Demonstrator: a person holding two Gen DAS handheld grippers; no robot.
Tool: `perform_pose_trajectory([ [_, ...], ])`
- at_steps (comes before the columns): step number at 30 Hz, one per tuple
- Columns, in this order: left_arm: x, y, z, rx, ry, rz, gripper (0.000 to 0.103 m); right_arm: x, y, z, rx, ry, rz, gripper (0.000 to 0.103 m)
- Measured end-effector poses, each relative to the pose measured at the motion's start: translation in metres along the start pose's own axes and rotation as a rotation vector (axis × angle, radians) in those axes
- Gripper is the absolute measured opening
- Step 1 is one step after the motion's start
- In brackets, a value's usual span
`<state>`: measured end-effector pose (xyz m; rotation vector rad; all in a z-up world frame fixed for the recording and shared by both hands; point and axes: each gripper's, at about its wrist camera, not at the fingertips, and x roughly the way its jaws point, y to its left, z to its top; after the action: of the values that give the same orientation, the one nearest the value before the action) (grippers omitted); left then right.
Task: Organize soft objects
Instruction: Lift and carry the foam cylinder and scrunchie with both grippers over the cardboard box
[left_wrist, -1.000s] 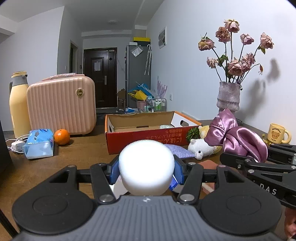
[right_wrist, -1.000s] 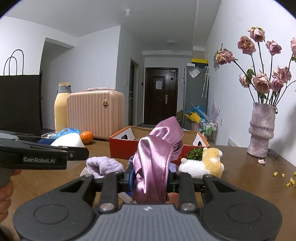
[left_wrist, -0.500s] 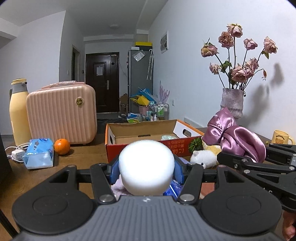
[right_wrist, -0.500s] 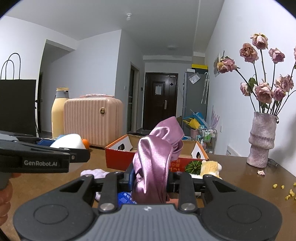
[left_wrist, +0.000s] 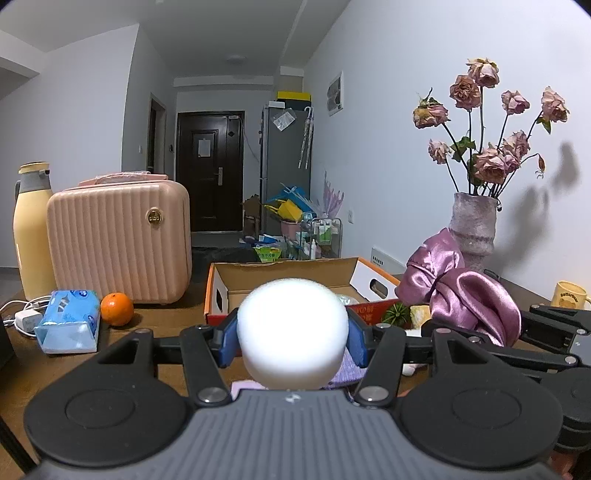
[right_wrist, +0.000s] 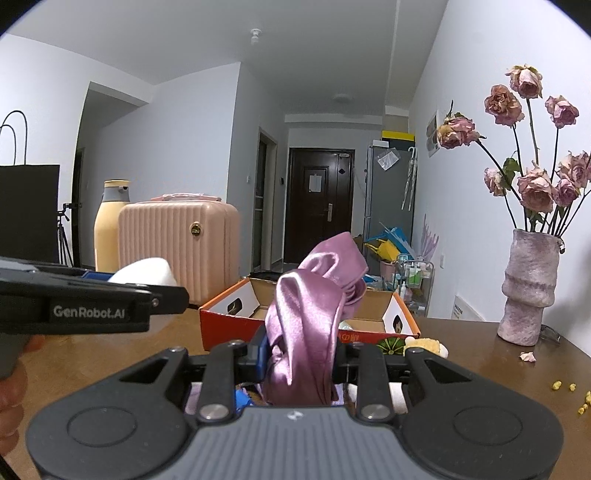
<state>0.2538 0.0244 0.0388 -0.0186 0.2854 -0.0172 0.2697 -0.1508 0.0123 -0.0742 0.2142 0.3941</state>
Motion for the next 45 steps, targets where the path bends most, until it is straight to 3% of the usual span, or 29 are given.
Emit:
perform_pose_trajectory([
  [45,0.113,0.006,0.039,-0.049,-0.019,0.060,0.057,0.110,-0.035,0.025,0.005,0.029,-0.014,0.028],
])
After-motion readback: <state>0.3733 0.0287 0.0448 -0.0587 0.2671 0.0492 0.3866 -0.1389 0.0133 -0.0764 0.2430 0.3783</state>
